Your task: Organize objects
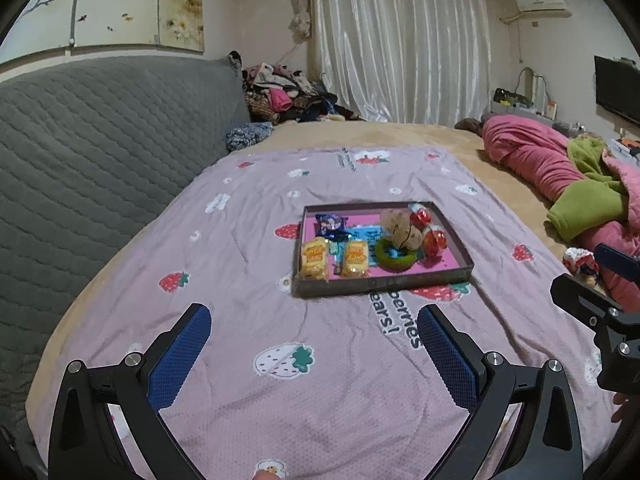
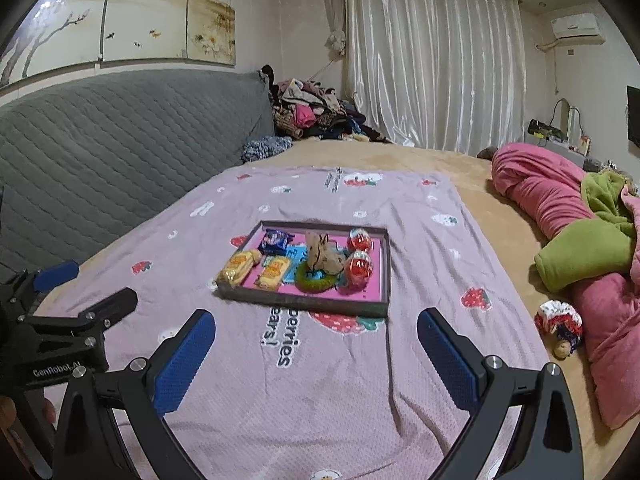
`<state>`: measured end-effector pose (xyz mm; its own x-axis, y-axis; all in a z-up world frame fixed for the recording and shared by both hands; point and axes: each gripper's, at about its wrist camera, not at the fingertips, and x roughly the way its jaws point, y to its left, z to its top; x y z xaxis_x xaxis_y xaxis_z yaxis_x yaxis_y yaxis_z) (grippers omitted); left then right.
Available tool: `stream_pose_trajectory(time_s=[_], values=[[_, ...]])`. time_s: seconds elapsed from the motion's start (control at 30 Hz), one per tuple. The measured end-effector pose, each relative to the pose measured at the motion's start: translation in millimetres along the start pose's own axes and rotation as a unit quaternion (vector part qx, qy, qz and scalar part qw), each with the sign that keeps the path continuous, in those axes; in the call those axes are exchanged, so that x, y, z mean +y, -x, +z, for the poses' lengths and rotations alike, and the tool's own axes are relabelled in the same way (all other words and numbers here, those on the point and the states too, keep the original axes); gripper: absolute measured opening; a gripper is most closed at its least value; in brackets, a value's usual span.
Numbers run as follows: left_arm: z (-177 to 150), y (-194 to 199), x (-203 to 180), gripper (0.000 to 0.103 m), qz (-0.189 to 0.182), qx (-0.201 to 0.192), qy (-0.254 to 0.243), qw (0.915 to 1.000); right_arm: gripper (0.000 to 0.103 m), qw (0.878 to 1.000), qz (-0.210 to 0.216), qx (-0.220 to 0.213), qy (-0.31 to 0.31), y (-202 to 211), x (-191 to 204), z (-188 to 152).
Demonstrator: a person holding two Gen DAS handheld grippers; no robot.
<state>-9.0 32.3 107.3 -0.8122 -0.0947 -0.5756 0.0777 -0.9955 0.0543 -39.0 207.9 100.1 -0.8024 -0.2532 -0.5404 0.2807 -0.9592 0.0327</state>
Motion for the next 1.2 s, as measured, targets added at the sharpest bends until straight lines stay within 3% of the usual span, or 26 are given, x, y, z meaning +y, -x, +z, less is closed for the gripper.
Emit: stream_pose_trajectory(time_s=[1.2], values=[[-61.6,-60.9,-4.5,0.103,-0.012,0.055,0.005,0.9984,0.102,0.999,-0.001,0.036,-0.003,-44.2,-1.9,-61.8]])
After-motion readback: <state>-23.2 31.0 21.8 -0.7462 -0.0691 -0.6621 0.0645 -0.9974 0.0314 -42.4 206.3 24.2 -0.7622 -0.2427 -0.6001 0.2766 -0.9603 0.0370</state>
